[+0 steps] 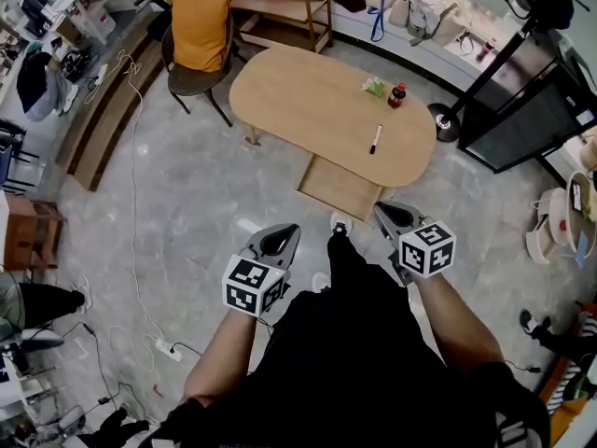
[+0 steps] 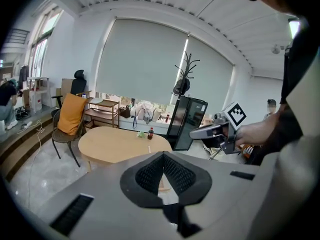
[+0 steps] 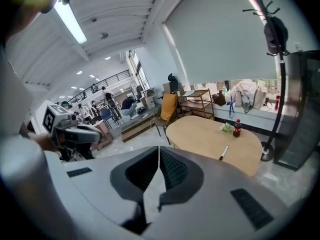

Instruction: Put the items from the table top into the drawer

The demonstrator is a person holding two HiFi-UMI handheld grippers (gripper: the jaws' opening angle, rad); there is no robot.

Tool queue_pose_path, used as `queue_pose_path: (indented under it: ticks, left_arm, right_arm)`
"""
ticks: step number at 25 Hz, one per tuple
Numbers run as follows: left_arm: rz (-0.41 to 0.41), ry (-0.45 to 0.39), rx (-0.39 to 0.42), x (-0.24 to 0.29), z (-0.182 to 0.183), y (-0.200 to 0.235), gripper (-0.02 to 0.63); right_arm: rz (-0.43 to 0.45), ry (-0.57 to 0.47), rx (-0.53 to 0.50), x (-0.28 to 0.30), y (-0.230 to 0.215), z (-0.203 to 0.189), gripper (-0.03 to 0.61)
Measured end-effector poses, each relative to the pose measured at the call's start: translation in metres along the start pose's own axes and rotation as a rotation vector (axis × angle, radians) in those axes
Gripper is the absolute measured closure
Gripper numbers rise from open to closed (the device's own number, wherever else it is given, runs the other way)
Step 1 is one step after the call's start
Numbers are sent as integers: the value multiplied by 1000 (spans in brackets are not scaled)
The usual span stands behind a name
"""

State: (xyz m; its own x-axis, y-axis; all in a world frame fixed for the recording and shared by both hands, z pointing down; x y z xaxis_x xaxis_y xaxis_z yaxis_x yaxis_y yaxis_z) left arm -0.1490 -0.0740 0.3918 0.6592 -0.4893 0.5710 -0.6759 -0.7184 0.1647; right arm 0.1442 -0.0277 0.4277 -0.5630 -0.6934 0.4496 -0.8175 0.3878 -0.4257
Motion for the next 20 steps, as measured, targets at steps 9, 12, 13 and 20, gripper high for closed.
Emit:
queue_pose_path:
  ticks: [9, 12, 13, 20]
  left_arm:
    - [17, 92, 46, 96, 57, 47, 612]
    - [14, 136, 38, 141, 75, 57, 612]
    - [9, 148, 36, 156, 80, 61, 612]
    - [11, 252, 20, 243, 83, 87, 612]
  right_arm:
    - [-103, 157, 37, 90, -141, 2, 574]
    - [-143, 203, 82, 117, -200, -5, 574]
    - [-158, 215, 98, 127, -221, -8, 574]
    - [-222, 270, 242, 198, -344, -44, 572]
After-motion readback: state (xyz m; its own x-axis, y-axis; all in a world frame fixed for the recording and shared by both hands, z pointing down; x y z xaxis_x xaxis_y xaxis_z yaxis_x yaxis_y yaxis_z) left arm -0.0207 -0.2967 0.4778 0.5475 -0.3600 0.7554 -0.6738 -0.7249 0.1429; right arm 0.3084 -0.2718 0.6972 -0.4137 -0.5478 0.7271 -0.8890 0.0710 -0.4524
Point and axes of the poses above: the fingertips, and each gripper's own axes: x forward along the fingers, y to its left, z out of its top, the point moved 10 cm from there along -x, backward along the fingers, and after that the axes turned 9 degrees about z, right-handed, at the moved point
